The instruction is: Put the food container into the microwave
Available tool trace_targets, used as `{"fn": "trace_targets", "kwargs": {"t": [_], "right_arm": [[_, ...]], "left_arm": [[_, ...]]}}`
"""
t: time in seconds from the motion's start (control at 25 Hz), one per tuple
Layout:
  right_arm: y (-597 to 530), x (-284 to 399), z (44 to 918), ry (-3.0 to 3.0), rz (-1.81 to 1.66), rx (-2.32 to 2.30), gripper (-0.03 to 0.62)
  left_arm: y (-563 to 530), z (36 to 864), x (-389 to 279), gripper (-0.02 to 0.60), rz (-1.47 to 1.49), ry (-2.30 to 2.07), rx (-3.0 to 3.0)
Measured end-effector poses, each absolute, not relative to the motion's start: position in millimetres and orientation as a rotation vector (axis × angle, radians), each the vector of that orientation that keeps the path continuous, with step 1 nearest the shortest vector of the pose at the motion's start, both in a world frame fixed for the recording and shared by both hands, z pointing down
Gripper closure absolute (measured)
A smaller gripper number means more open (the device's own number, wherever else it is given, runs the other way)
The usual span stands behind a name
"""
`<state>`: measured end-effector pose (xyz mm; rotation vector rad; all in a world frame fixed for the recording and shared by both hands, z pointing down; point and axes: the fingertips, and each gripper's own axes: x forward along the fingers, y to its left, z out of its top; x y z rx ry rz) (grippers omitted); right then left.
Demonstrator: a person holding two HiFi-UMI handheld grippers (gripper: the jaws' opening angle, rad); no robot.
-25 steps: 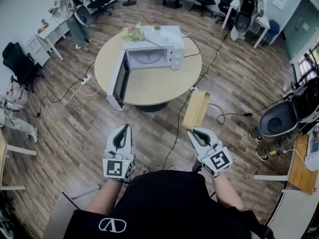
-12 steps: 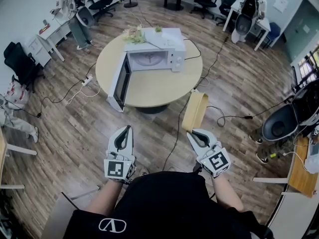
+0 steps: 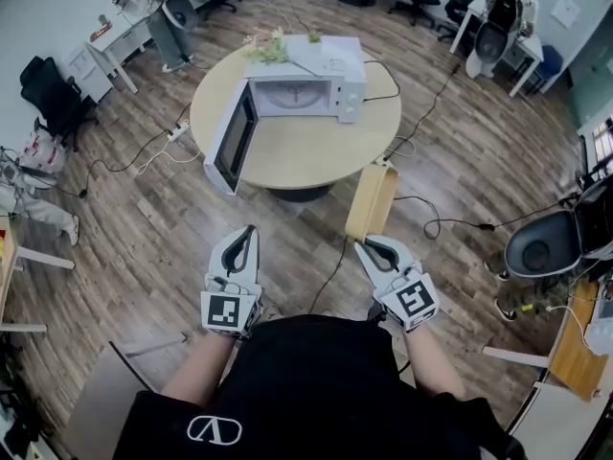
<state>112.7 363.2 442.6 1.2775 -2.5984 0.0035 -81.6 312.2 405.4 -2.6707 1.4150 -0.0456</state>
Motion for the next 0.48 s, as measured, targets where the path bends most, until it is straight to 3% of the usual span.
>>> {"fn": "trace_targets", "kwargs": {"t": [0.48], "right_arm": [[323, 126, 457, -2.645, -0.011, 1.162, 0.563]], "left_arm": [[286, 426, -59, 0.581, -0.182, 1.501, -2.635]]}}
